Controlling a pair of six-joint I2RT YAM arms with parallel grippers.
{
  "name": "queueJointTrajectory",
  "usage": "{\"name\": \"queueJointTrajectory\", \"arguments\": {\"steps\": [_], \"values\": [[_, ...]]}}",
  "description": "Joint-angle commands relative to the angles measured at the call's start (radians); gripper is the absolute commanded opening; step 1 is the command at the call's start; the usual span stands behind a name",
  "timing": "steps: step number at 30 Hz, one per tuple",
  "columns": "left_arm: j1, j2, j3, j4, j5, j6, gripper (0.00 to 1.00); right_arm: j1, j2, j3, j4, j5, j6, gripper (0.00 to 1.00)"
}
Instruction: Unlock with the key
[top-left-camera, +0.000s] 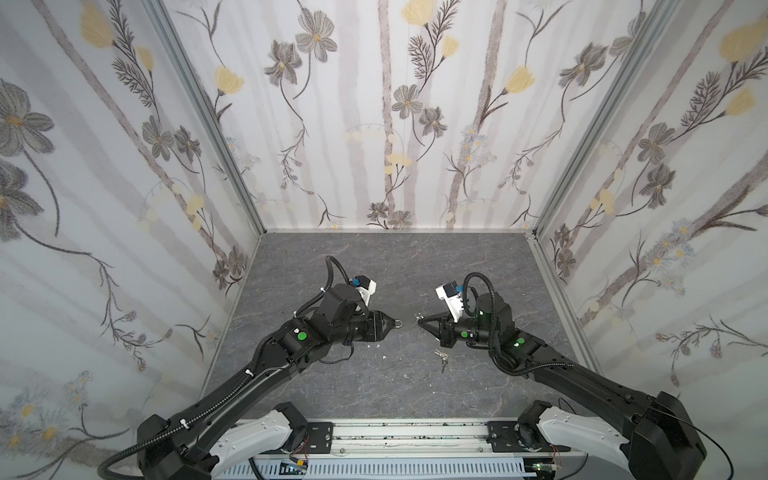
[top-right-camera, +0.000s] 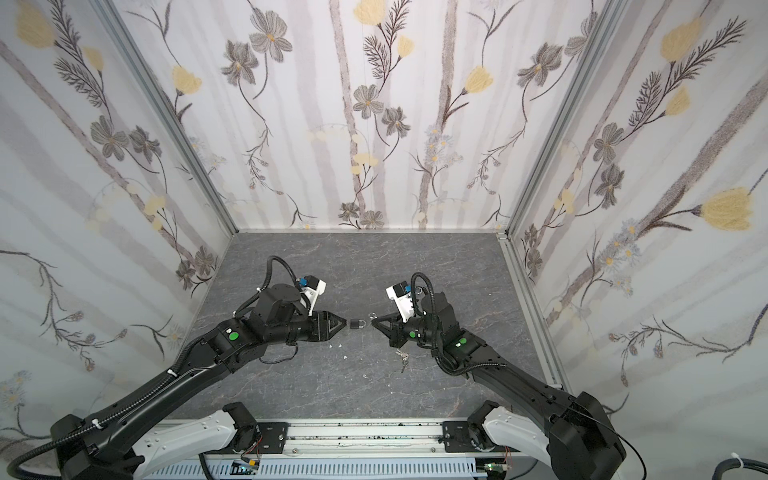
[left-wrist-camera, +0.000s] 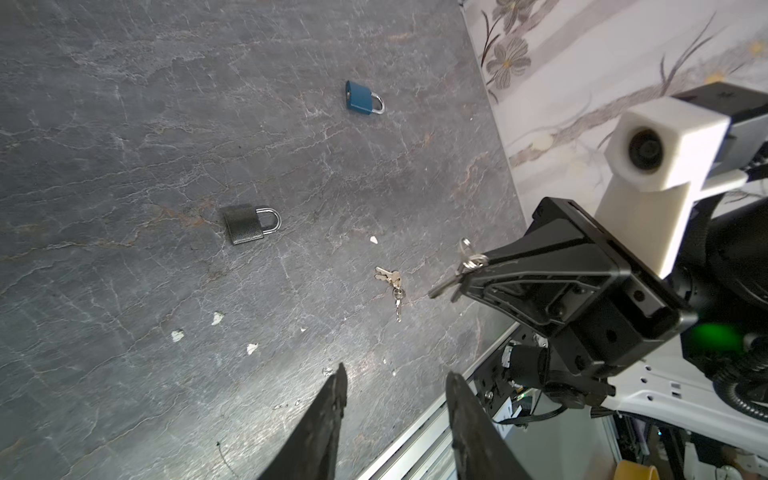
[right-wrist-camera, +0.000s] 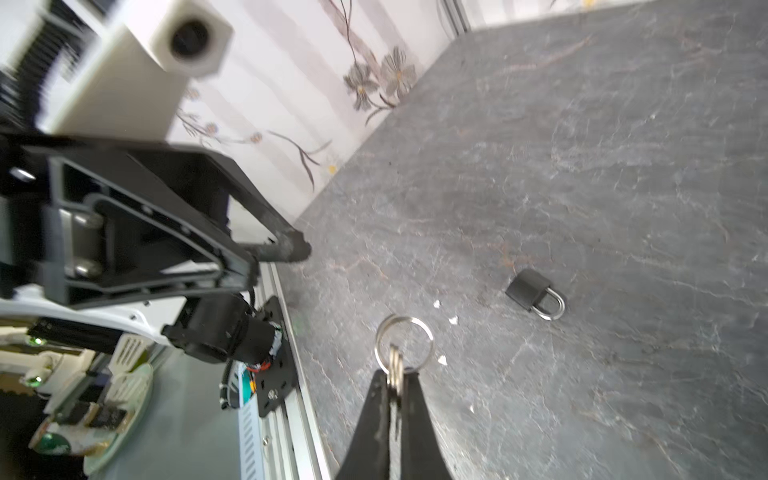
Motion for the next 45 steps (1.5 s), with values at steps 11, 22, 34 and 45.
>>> {"name": "queueJointTrajectory", "arguments": {"steps": [11,22,34,45], "values": [[-0.019,-0.083,-0.235,0.680,0.057,-0.224,0.49,-0.008,-0.039,-0.068,0.551,0.127,0.415,0.00],[-0.089,0.035,-0.221,0.897,0.082,-0.205,0.38,0.014,-0.030,-0.104,0.663,0.116,0.482,0.00],[-0.093,0.045,-0.201,0.929,0.101,-0.202,0.29,0.038,-0.036,-0.115,0.711,0.090,0.508,0.00],[-0.097,0.066,-0.185,0.955,0.115,-0.212,0.16,0.050,-0.040,-0.118,0.733,0.073,0.517,0.00]]}}
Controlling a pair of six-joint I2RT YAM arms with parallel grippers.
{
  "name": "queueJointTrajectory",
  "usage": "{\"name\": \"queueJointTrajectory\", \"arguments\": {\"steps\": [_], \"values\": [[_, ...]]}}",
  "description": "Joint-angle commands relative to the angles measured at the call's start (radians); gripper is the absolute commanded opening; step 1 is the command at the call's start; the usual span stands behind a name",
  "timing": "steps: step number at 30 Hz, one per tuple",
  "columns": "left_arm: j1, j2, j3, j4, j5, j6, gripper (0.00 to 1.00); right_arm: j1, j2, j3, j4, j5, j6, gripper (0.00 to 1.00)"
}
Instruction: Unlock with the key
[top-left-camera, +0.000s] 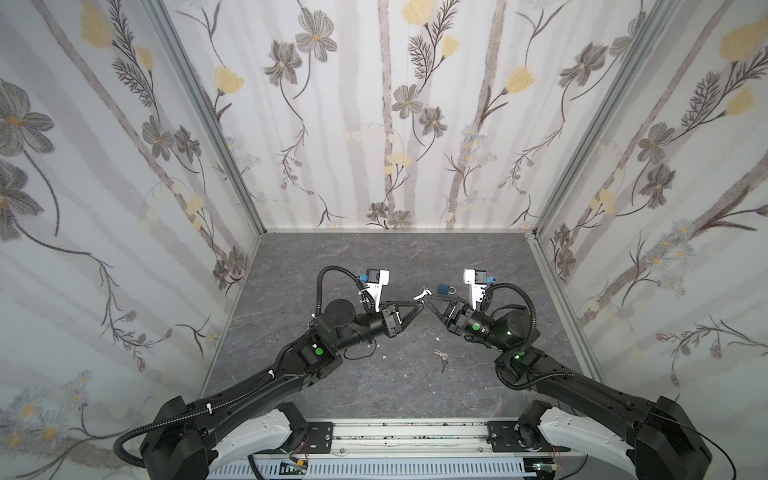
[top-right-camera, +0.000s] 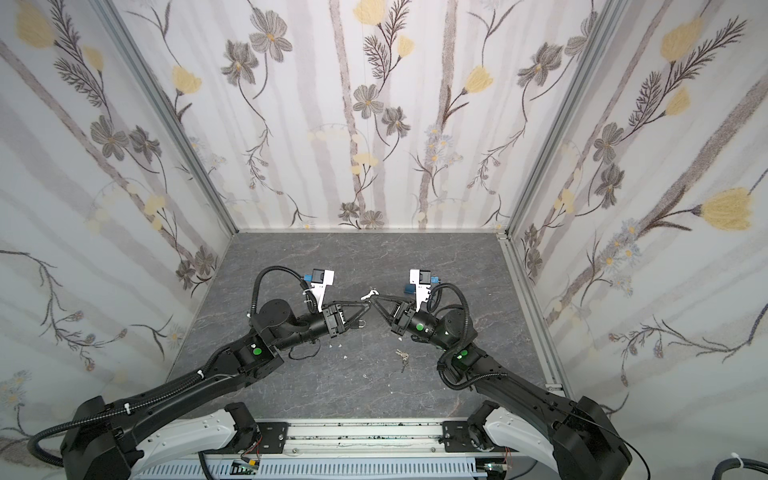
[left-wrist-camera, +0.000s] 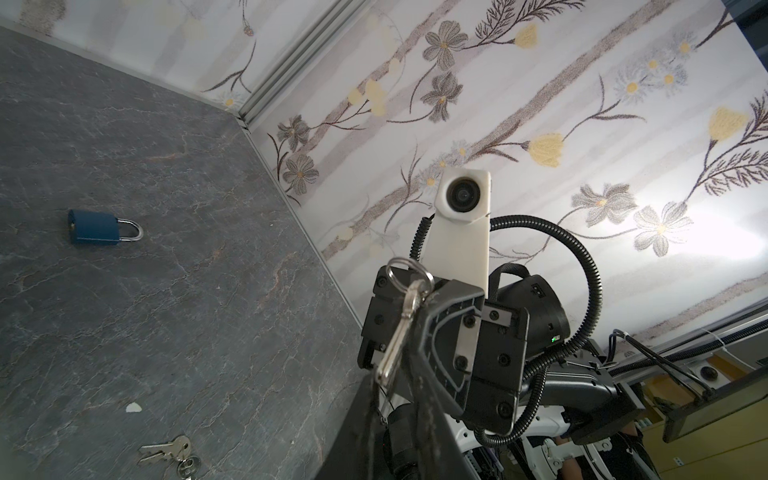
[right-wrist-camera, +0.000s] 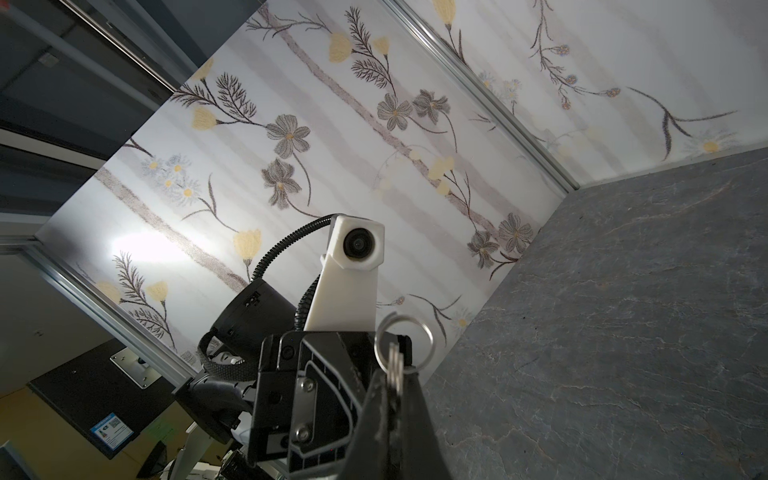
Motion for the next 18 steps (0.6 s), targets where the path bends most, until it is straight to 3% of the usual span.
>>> {"name": "queueJointTrajectory", "arguments": {"steps": [1,6,11,15,18], "values": [[-0.003,0.003,0.014,0.054,0.015,-0.003,0.13,0.005,-0.002,0.001,0.065,-0.019,0.013,0.00],[-0.005,0.003,0.017,0.054,0.016,0.000,0.00,0.008,-0.007,-0.001,0.069,-0.022,0.015,0.00],[-0.005,-0.019,0.018,0.001,-0.025,0.021,0.00,0.008,-0.010,-0.003,0.055,-0.022,0.006,0.00],[0.001,-0.030,0.067,-0.182,-0.053,0.058,0.00,-0.002,-0.028,-0.014,0.005,0.009,-0.008,0.24],[0.007,-0.015,0.154,-0.430,-0.066,0.113,0.00,-0.027,-0.065,-0.028,-0.069,0.046,-0.045,0.30]]}}
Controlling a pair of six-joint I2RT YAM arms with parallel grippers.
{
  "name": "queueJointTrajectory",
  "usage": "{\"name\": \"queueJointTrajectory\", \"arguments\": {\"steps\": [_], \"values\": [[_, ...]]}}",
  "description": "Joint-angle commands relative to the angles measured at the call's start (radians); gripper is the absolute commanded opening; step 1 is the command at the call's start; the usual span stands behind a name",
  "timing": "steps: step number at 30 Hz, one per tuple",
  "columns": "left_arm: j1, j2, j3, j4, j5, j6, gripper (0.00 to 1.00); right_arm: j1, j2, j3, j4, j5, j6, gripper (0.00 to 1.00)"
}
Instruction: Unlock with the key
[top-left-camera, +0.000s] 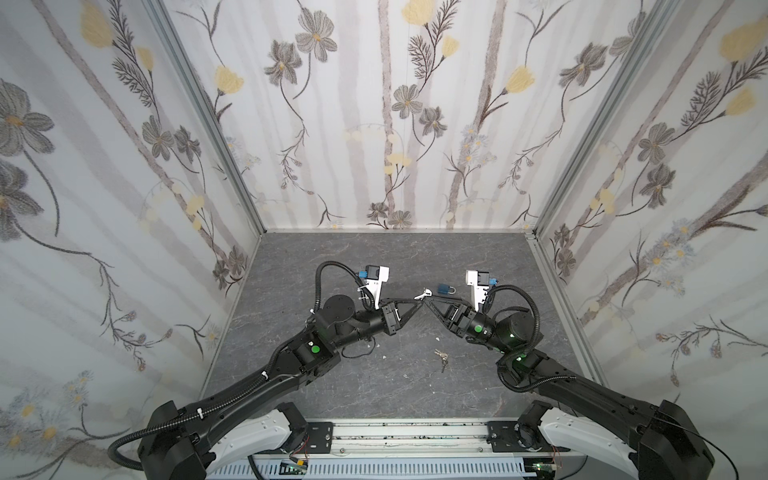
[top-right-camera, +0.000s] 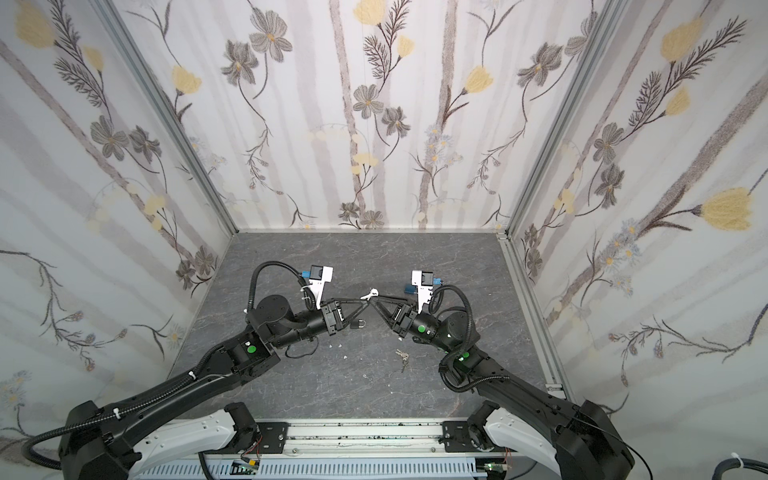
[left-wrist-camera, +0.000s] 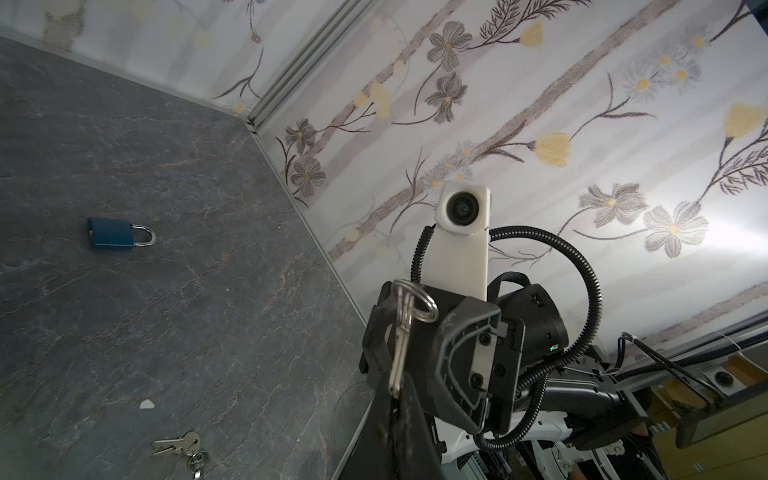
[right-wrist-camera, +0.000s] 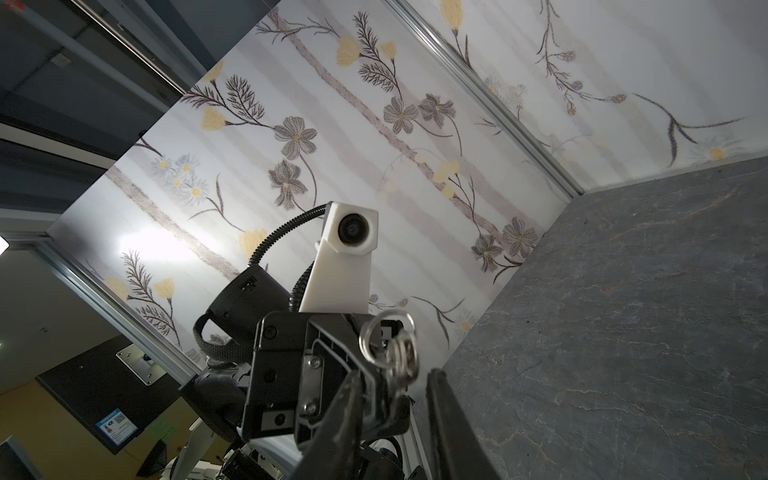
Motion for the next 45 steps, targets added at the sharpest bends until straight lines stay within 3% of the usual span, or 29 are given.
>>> {"name": "queueJointTrajectory", "arguments": {"steps": [1,8,11,16,24,31,45], "values": [[0.008,0.016,0.078,-0.300,-0.028,0.079,0.00,-0.023,-0.038,-0.016,-0.075,0.055,-0.053,0.30],[0.058,0.132,0.267,-0.792,-0.010,0.217,0.00,-0.059,-0.142,0.040,-0.464,0.195,-0.269,0.32],[0.062,0.230,0.392,-1.032,-0.059,0.306,0.00,-0.059,-0.145,0.069,-0.584,0.235,-0.336,0.32],[0.052,0.353,0.522,-1.253,-0.093,0.429,0.00,-0.062,-0.139,0.036,-0.578,0.236,-0.353,0.32],[0.049,0.327,0.526,-1.187,0.018,0.427,0.00,-0.017,-0.009,0.047,-0.557,0.037,-0.414,0.38],[0.043,0.299,0.512,-1.151,0.051,0.418,0.00,0.098,0.058,0.102,-0.582,0.064,-0.489,0.42],[0.021,0.275,0.481,-1.096,0.078,0.412,0.00,0.187,0.141,0.194,-0.642,0.127,-0.562,0.43]]}}
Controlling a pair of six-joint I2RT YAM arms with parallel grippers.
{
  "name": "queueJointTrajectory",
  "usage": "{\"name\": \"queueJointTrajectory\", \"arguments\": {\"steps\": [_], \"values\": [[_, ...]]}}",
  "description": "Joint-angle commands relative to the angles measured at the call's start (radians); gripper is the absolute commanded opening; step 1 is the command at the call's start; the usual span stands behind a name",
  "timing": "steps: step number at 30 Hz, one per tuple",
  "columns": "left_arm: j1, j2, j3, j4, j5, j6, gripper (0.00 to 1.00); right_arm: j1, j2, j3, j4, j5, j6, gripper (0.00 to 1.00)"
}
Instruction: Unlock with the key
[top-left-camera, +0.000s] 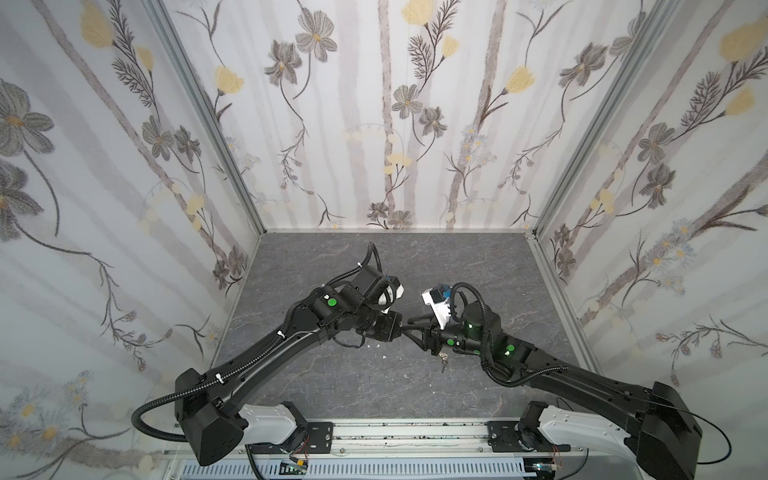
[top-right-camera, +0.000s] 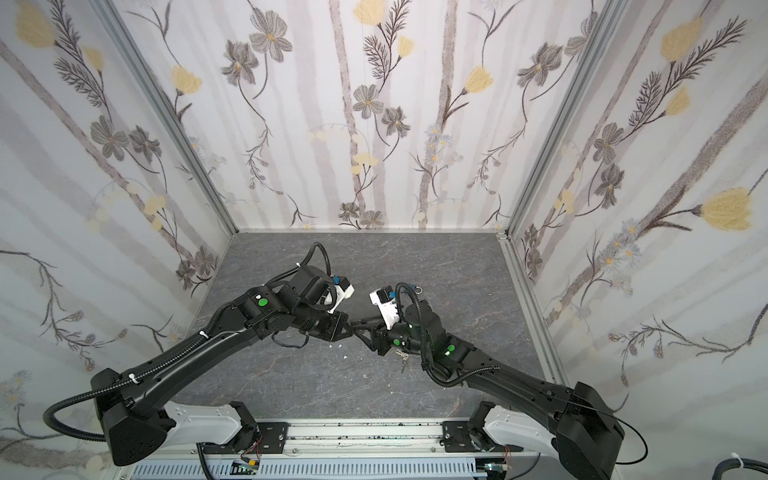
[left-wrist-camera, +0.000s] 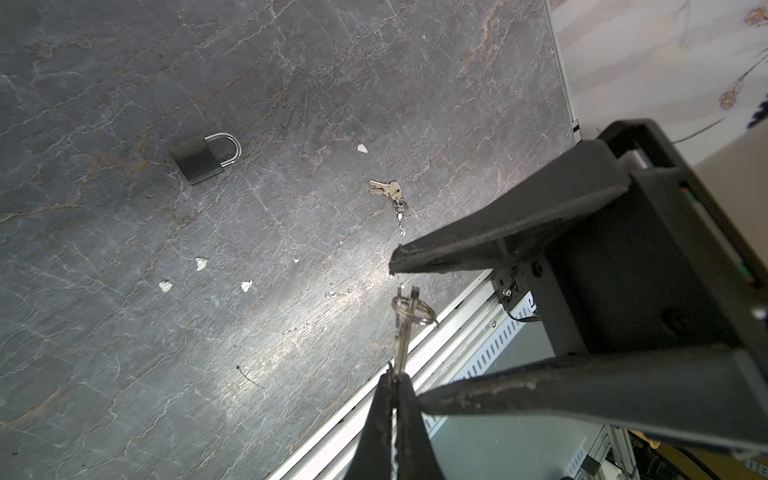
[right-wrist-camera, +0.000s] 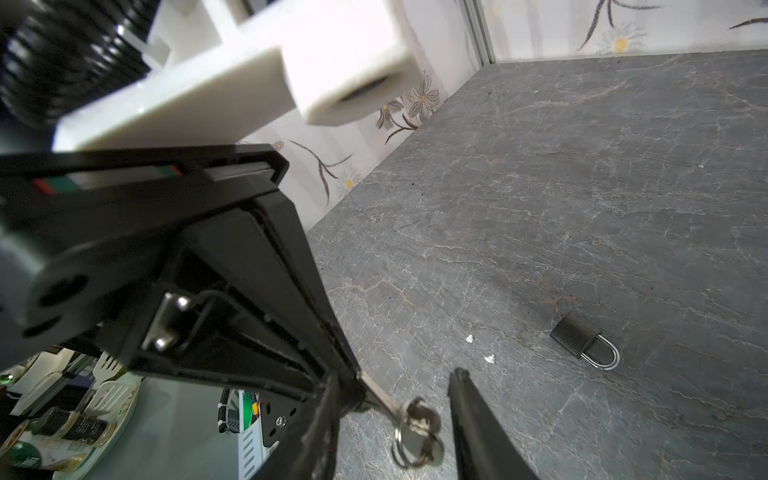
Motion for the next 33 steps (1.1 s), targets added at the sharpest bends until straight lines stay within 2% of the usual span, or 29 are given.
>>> {"name": "queueJointTrajectory", "arguments": {"steps": [1,9,13,15,19,22,26,29,33], "values": [[-0.004,-0.012,-0.005,0.047,0.030,-0.003,0.00,0.009,0.018,0.017,-0.019,0.037,-0.030,0.42],[-0.005,-0.040,-0.012,0.049,0.011,0.004,0.00,0.008,0.057,0.063,-0.155,0.191,-0.061,0.30],[-0.004,-0.041,-0.018,0.050,0.012,0.002,0.00,-0.010,0.028,0.040,-0.135,0.246,-0.020,0.24],[-0.003,-0.040,-0.024,0.050,0.011,0.000,0.00,-0.018,-0.005,0.016,-0.096,0.268,0.017,0.24],[-0.004,-0.041,-0.033,0.051,-0.001,-0.004,0.00,-0.027,-0.073,-0.025,-0.037,0.274,0.043,0.32],[-0.004,-0.041,-0.031,0.055,-0.011,-0.001,0.00,-0.040,-0.101,-0.049,-0.004,0.197,0.044,0.34],[-0.004,-0.079,-0.045,0.101,0.004,0.001,0.00,-0.107,-0.124,-0.103,0.117,-0.039,0.090,0.39],[-0.004,-0.111,-0.061,0.158,0.043,-0.005,0.00,-0.130,-0.131,-0.144,0.220,-0.157,0.134,0.44],[-0.003,-0.150,-0.084,0.224,0.096,-0.015,0.00,-0.135,-0.117,-0.159,0.317,-0.287,0.169,0.46]]}}
